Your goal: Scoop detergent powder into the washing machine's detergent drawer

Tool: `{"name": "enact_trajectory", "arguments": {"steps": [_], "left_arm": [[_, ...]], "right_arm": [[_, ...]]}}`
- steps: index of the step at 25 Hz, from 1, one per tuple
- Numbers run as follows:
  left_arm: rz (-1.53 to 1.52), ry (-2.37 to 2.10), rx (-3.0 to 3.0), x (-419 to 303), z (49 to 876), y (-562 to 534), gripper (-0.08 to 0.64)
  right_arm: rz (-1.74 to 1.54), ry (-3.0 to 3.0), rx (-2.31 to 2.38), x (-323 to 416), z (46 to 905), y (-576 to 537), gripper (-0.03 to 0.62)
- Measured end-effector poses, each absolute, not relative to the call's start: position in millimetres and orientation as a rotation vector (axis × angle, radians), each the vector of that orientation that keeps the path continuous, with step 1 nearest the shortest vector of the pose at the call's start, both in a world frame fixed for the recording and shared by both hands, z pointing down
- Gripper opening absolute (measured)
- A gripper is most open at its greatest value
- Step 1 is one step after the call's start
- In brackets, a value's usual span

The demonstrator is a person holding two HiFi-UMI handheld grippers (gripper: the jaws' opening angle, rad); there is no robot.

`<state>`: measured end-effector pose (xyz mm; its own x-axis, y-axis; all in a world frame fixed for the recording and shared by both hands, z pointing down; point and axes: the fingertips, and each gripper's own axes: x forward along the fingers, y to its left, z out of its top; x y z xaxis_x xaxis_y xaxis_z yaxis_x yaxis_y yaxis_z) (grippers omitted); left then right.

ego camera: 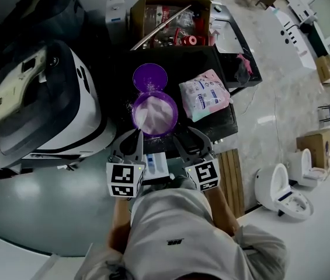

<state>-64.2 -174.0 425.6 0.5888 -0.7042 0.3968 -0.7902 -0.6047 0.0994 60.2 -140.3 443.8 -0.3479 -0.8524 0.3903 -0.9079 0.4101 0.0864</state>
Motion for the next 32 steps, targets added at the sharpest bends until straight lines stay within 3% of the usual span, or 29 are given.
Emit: {"name": "enact_trajectory", "arguments": {"steps": [32], "left_arm": [[0.810,-1.353,2.050,-26.0,482.9,-230.6,0.017]], "right_arm": [[0.184,-2.539,1.144,86.4,452.2,-236.1,0.169]]}}
